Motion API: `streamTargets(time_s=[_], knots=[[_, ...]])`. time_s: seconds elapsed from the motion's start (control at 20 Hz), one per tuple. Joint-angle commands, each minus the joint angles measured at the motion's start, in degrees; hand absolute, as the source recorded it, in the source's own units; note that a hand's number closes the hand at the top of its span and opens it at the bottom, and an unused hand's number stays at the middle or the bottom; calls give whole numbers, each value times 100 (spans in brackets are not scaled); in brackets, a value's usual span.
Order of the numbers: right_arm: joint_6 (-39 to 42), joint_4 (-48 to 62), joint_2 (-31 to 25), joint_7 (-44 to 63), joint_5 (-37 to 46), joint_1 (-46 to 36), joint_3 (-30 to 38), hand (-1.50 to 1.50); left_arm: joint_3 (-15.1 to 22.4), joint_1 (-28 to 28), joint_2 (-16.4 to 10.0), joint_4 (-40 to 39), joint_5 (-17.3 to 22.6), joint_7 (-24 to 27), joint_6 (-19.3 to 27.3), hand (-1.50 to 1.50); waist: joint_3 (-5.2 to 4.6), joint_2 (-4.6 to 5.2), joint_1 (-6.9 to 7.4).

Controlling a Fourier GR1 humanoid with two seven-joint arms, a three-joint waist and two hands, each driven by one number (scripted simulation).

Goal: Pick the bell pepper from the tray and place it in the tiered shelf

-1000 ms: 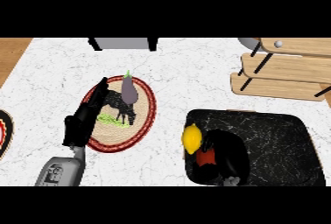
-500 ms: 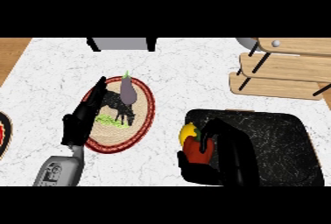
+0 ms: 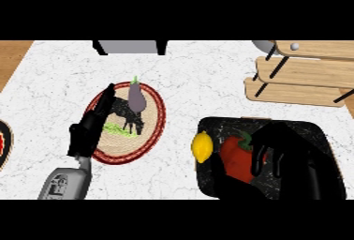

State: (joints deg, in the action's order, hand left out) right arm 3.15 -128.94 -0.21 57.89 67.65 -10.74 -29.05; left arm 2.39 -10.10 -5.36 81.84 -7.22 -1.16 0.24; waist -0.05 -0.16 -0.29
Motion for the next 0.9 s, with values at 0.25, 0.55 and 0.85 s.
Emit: streamTargets(time_s=[0.25,0.55,0.85], knots=[[1217,-164,-51,419,248,-1744,1574,150,-15,236,-17,89,-14,229,-62,0,-1,12,52],[1523,297,-411,64,-158,-2621,2741,150,-72,-92,-1,9,-50,-69,-42,0,2,16,34],[1486,946,-863,-27,-205,-3338,3437,150,141,-38,300,-1,-280,1,229,0,1,14,40]])
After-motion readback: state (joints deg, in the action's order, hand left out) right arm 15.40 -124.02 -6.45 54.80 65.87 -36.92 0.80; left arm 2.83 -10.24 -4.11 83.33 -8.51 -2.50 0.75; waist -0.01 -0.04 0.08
